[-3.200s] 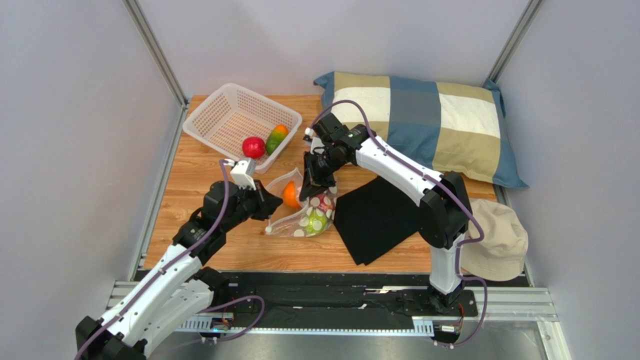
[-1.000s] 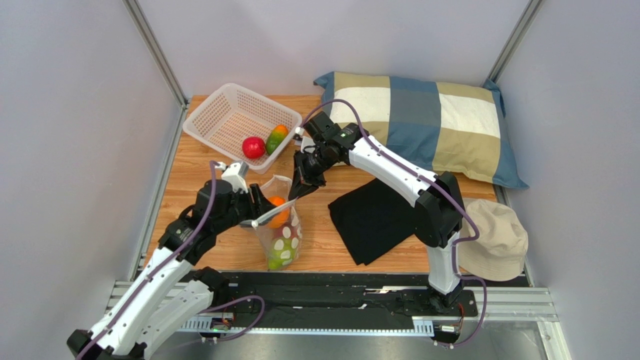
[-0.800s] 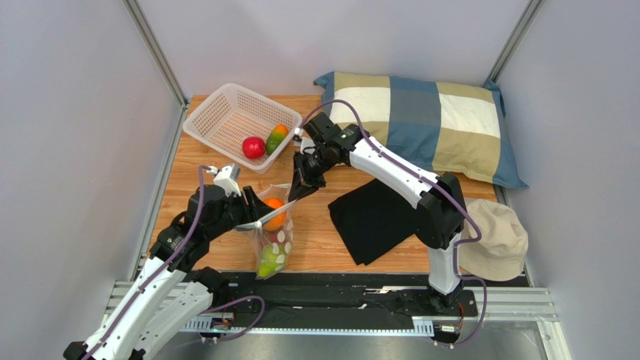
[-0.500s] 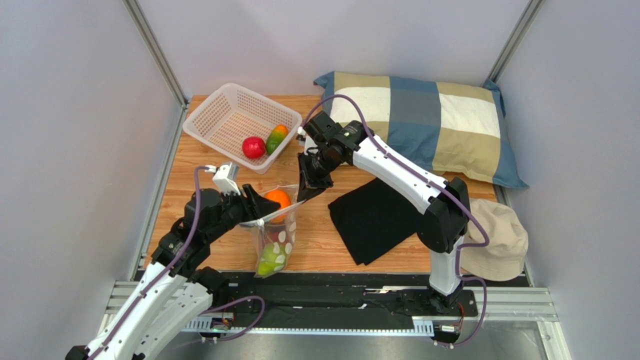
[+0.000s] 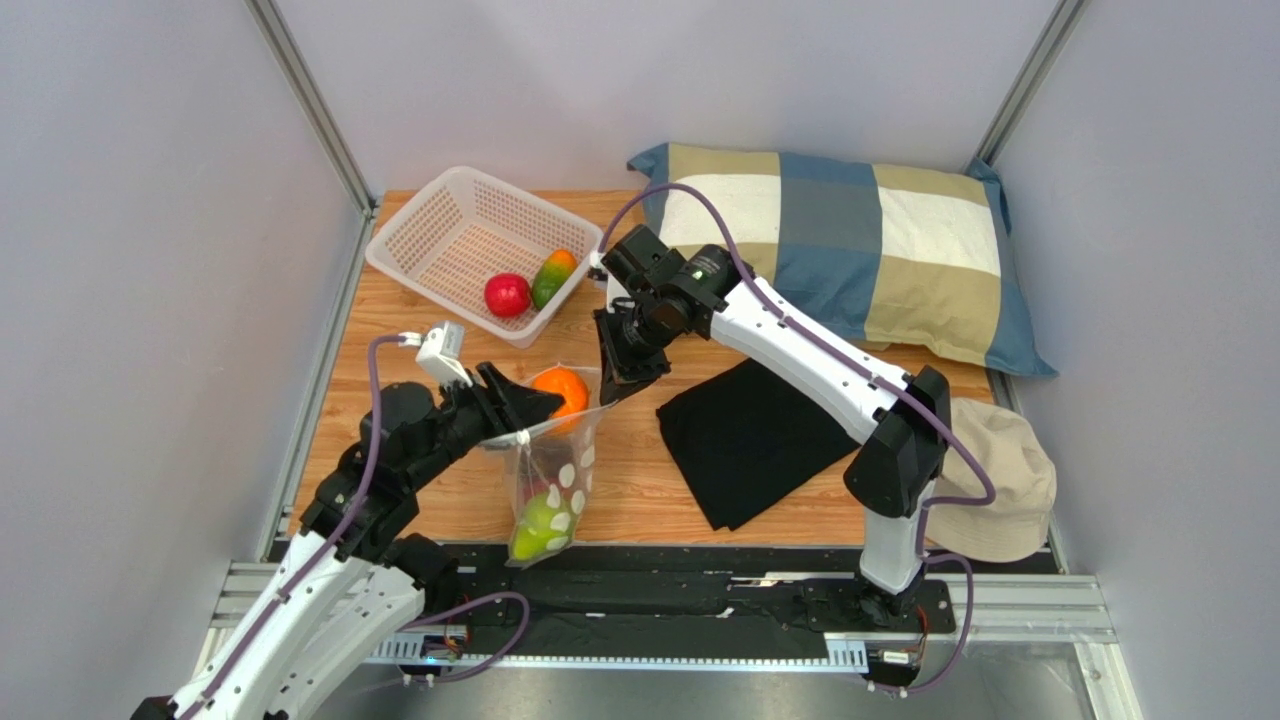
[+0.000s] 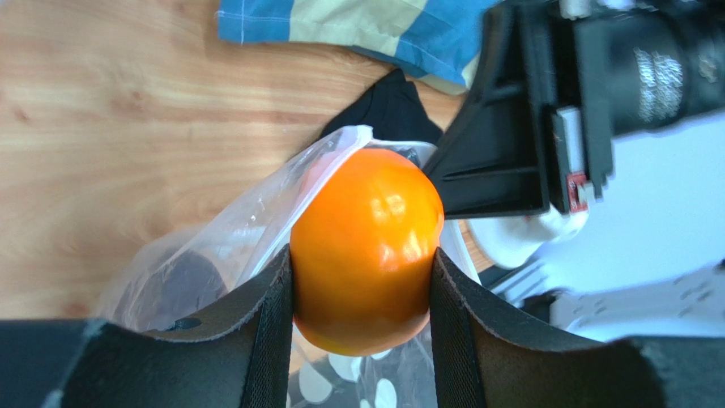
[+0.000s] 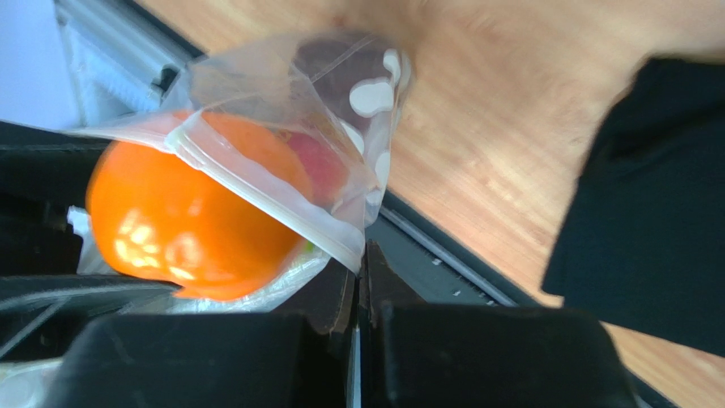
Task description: Open the zip-top bag and remove the fake food
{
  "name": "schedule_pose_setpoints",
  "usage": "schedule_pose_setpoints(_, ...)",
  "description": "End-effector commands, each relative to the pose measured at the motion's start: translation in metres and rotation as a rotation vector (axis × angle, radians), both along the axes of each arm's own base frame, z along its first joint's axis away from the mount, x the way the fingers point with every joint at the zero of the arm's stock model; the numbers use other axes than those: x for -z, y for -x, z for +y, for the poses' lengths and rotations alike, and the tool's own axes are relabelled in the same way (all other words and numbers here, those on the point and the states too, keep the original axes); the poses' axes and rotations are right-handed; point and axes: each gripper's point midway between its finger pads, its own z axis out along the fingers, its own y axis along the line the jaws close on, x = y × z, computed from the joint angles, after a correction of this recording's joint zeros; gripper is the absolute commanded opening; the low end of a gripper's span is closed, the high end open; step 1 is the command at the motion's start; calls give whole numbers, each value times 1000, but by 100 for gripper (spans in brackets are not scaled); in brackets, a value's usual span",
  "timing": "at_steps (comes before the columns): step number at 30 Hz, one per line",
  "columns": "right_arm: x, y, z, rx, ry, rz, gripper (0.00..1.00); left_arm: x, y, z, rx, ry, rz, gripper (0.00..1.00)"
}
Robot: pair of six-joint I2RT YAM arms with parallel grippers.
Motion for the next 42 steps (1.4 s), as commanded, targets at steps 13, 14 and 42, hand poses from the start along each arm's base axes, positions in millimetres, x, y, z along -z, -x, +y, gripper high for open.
schedule_pose_setpoints(13, -21, -42, -49, -5, 157, -383, 0, -115, -73, 11, -150, -170, -342, 0)
schedule_pose_setpoints(14, -23, -45, -50, -15, 153, -402, 0, -113, -74, 5, -111, -198, -354, 0)
schedule_pose_setpoints(42, -25, -51, -29, 76, -124, -100, 0, -82, -49, -28, -36, -27, 54, 0)
